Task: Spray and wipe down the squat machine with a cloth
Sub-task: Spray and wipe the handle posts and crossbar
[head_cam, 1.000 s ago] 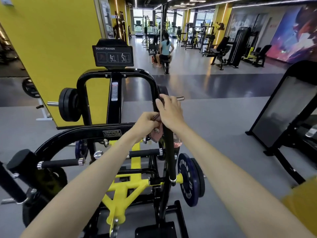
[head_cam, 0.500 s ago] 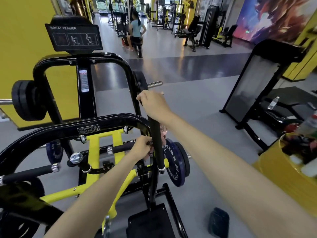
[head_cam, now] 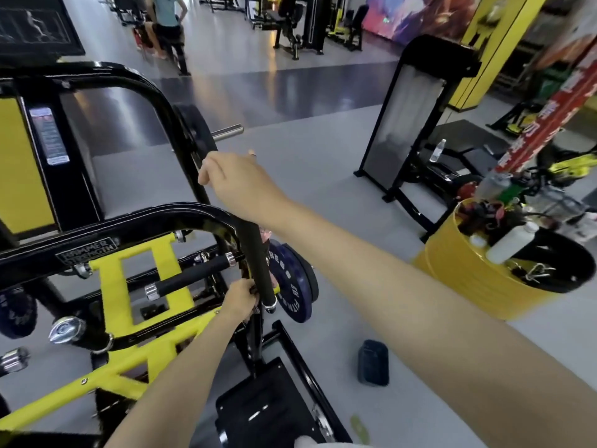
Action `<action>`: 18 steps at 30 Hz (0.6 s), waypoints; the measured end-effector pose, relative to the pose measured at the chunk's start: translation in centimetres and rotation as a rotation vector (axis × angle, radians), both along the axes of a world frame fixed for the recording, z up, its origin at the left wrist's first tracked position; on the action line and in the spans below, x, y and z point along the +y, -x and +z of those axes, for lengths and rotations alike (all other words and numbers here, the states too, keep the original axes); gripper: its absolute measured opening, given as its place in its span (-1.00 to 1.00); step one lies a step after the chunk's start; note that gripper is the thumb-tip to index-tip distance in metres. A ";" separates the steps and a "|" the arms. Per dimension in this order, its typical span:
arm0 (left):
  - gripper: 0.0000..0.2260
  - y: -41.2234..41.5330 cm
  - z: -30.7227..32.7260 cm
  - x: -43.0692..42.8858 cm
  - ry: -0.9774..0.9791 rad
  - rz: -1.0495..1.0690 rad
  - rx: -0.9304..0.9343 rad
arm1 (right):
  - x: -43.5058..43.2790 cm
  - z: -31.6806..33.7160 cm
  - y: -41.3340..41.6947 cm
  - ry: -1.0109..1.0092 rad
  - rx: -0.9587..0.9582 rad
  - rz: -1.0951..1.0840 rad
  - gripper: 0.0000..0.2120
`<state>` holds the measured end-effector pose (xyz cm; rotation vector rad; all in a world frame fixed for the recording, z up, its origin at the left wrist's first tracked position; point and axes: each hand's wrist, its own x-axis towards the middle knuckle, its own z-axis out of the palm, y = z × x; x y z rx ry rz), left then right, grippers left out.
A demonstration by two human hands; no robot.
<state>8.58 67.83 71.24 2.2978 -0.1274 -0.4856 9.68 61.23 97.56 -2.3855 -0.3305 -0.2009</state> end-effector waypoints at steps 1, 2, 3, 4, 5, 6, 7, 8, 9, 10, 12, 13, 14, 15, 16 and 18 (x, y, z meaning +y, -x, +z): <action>-0.78 0.1 -0.1 -0.2 -0.027 -0.001 0.009 | 0.0 0.0 0.0 -0.007 -0.001 -0.002 -0.65; -0.81 0.2 -0.3 -0.3 -0.055 -0.004 0.026 | 0.0 0.1 0.1 -0.012 -0.003 -0.005 -0.65; -0.82 0.3 -0.3 -0.4 -0.080 -0.013 0.054 | 0.0 0.2 0.2 -0.017 -0.006 -0.007 -0.65; -0.83 0.2 -0.9 -0.5 -0.096 -0.012 0.078 | 0.0 0.1 0.2 -0.018 -0.009 -0.007 -0.65; -0.82 0.2 -1.5 -0.5 -0.074 -0.001 0.117 | 0.0 0.1 0.2 -0.015 -0.009 -0.008 -0.66; -0.80 0.1 -2.1 -0.6 -0.034 0.024 0.169 | 0.0 0.1 0.2 -0.011 -0.009 -0.009 -0.66; -0.73 0.0 -2.4 -0.6 0.012 0.084 0.223 | 0.0 0.1 0.2 -0.008 -0.009 -0.010 -0.66; -0.68 -0.2 -2.9 -0.6 0.060 0.157 0.265 | 0.0 0.1 0.2 -0.006 -0.008 -0.011 -0.66; -0.69 -0.2 -2.8 -0.6 0.098 0.205 0.309 | 0.0 0.0 0.2 -0.005 -0.005 -0.011 -0.66; -0.76 -0.2 -2.6 -0.7 0.135 0.234 0.336 | 0.0 0.0 0.1 -0.008 -0.002 -0.012 -0.66; -0.89 -0.5 -2.6 -0.8 0.188 0.251 0.369 | 0.1 0.1 0.1 -0.017 -0.001 -0.014 -0.67; -0.87 -0.7 -2.4 -0.7 0.218 0.263 0.387 | 0.1 0.1 0.2 -0.022 -0.004 -0.012 -0.67; -0.86 -0.9 -2.2 -0.5 0.251 0.277 0.397 | 0.1 0.2 0.2 -0.026 -0.007 -0.009 -0.67; -0.84 -1.2 -1.7 -0.4 0.266 0.290 0.397 | 0.0 0.2 0.1 -0.025 -0.009 -0.007 -0.67; -0.82 -1.2 -0.9 -0.3 0.273 0.288 0.395 | 0.0 0.2 0.1 -0.023 -0.010 -0.006 -0.66; -0.78 -1.1 0.5 -0.3 0.277 0.247 0.374 | -0.1 0.2 0.2 -0.018 -0.004 0.001 -0.67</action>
